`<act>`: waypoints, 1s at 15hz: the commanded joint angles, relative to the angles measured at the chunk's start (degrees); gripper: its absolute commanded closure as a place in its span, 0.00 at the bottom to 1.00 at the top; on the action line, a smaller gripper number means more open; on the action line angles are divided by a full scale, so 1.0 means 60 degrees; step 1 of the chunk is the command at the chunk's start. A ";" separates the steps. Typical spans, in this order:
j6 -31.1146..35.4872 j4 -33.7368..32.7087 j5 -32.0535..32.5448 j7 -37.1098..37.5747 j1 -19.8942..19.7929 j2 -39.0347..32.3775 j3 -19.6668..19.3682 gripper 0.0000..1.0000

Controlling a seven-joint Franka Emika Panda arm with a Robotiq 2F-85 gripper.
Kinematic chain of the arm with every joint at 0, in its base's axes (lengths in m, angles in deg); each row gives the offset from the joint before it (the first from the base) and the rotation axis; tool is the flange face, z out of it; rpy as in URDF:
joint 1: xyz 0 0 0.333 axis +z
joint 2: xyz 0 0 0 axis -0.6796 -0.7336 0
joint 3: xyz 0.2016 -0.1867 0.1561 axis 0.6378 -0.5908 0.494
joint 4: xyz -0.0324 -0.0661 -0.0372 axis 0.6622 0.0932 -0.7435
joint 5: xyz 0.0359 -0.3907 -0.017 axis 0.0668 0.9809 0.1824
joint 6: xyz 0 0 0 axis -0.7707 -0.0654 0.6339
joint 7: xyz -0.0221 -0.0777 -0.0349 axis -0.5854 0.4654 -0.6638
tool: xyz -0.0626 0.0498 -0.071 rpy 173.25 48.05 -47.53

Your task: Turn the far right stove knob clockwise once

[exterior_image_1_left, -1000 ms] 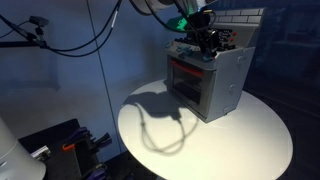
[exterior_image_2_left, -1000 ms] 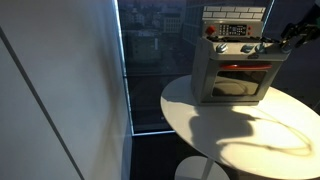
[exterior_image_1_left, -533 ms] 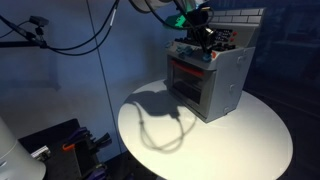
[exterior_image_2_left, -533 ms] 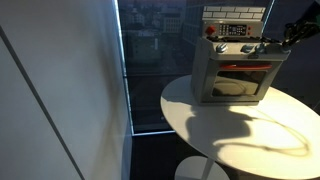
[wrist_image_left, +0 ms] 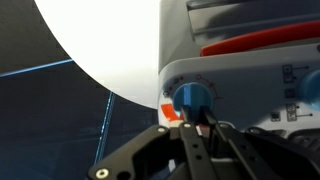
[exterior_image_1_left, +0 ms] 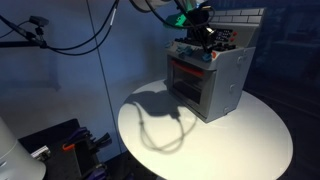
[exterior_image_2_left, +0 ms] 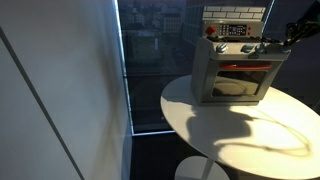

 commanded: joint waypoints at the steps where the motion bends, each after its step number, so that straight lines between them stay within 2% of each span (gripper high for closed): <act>1: -0.0210 -0.0112 0.0275 -0.0073 -0.0007 0.0068 -0.0137 0.94; 5: -0.0219 -0.0071 0.0783 -0.0028 0.0020 0.0121 -0.0194 0.94; 7: -0.0182 -0.0076 0.0655 -0.0001 -0.0007 0.0121 -0.0171 0.94; 15: -0.0126 -0.0078 -0.1827 0.0107 -0.0219 0.0180 -0.0060 0.95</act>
